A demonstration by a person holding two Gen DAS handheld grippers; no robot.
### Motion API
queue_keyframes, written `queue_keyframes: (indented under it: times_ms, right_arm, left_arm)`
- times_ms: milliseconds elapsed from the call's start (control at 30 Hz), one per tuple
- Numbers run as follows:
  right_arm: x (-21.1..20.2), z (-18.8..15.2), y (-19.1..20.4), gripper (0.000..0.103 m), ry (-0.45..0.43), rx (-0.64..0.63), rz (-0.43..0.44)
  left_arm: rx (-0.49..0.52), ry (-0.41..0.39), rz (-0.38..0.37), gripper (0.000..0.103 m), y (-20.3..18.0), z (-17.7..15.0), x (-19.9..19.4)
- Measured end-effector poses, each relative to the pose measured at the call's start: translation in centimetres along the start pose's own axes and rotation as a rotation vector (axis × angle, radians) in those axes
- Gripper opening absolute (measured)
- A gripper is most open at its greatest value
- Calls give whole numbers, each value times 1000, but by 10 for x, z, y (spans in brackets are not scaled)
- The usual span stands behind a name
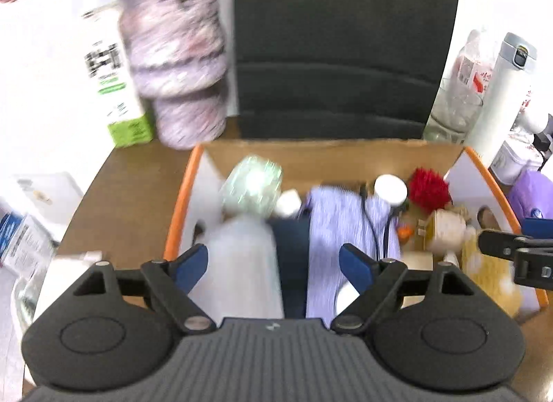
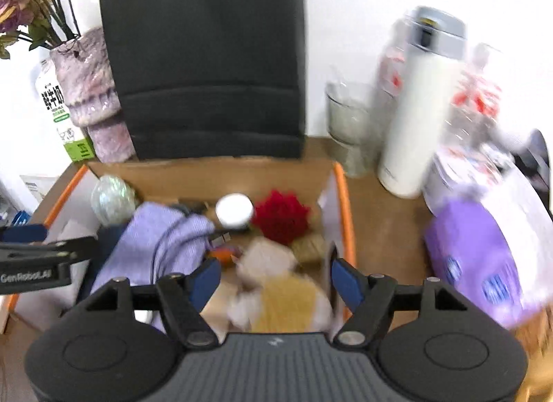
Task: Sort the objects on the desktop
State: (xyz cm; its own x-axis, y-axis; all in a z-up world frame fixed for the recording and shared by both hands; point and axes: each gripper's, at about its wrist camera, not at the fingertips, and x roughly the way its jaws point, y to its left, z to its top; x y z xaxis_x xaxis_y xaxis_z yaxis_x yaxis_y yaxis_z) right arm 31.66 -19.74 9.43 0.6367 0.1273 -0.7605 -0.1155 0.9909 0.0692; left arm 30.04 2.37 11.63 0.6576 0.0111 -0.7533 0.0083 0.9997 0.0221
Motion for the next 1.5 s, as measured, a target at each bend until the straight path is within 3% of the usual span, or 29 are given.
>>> queue_keyframes:
  times_ms: [100, 167, 300, 367, 467, 567, 700, 767, 867, 933, 1067, 1200, 1367, 1500]
  right_arm:
    - [-22, -25, 4, 74, -14, -13, 11]
    - [-38, -44, 10, 74, -29, -41, -2]
    - [-76, -86, 22, 76, -109, -59, -5]
    - [-99, -112, 27, 83, -173, -75, 12]
    - [-124, -147, 33, 84, -244, -96, -18]
    - [-144, -190, 34, 87, -270, -91, -2]
    - [-161, -252, 38, 89, -279, -89, 25]
    - [-171, -279, 40, 89, -262, -80, 26]
    - [-195, -311, 45, 89, -282, -129, 17]
    - [-211, -327, 46, 92, -313, -161, -19]
    - [-216, -340, 40, 92, -317, -140, -21]
    - [-198, -334, 42, 92, -277, -117, -23]
    - [-184, -335, 49, 92, -235, -100, 37]
    - [-173, -328, 52, 92, -206, -78, 18]
  left_arm:
    - [-24, 16, -63, 86, 1, -23, -21]
    - [-11, -7, -48, 86, -4, -39, -38]
    - [42, -119, -35, 86, -13, -84, -84]
    - [49, -177, -19, 87, -13, -110, -105]
    - [50, -224, -54, 87, -13, -159, -133]
    - [82, -243, -101, 88, -12, -206, -151]
    - [72, -199, -119, 88, -5, -264, -165]
    - [75, -182, -116, 88, 0, -284, -174]
    - [92, -221, -78, 89, 10, -308, -192]
    - [66, -246, -37, 93, 18, -318, -201]
    - [46, -294, -47, 101, 24, -323, -199]
    - [21, -250, -87, 101, 22, -317, -184]
    - [9, -207, -89, 102, 18, -317, -168]
    - [38, -181, -105, 102, 11, -312, -156]
